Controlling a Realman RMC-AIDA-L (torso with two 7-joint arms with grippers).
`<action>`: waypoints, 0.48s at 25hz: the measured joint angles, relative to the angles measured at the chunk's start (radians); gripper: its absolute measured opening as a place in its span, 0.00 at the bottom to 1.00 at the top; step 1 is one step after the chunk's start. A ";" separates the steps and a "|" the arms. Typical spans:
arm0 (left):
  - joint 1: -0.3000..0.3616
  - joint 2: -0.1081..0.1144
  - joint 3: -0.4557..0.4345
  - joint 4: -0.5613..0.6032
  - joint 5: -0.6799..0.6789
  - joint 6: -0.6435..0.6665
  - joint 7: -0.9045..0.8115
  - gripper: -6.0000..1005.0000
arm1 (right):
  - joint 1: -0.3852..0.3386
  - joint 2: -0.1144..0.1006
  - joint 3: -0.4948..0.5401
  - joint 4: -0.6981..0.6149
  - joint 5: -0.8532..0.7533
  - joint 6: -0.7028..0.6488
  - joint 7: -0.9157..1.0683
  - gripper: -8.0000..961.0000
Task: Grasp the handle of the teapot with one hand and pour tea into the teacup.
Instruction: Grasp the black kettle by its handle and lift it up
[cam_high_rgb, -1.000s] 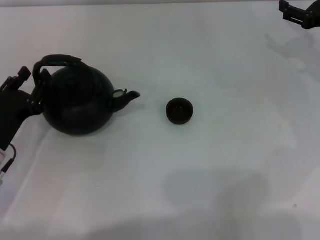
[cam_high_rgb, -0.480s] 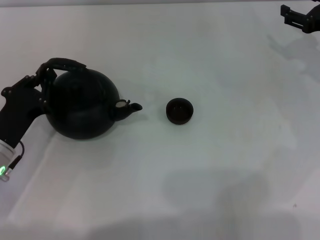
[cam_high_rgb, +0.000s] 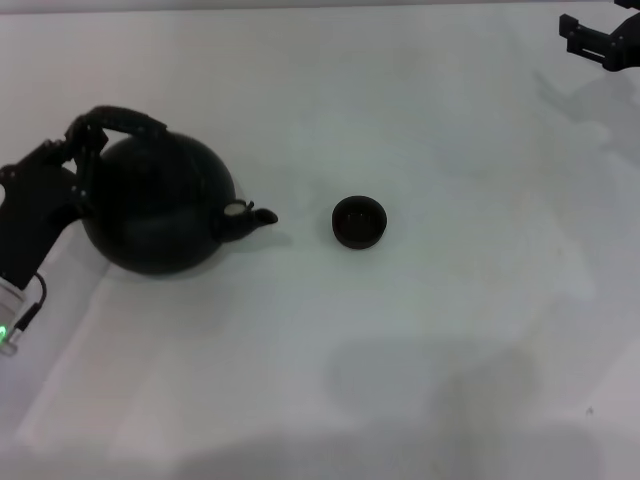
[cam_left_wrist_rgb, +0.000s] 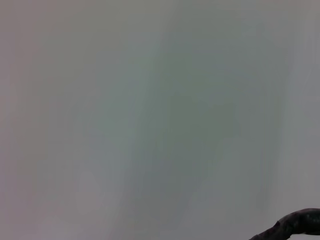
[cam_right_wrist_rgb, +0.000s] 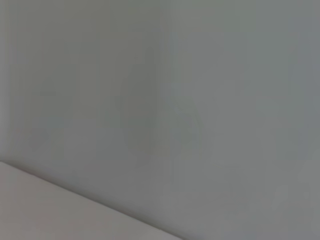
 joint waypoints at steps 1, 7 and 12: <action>-0.004 0.001 0.000 0.004 0.000 0.007 -0.004 0.14 | -0.001 0.000 0.000 0.001 0.001 0.001 0.000 0.89; -0.025 0.006 0.010 0.089 0.022 0.015 -0.124 0.14 | -0.011 0.000 0.000 0.005 0.005 0.011 0.000 0.89; -0.047 0.007 0.011 0.188 0.064 0.003 -0.246 0.14 | -0.024 0.000 0.005 0.007 0.007 0.024 0.000 0.88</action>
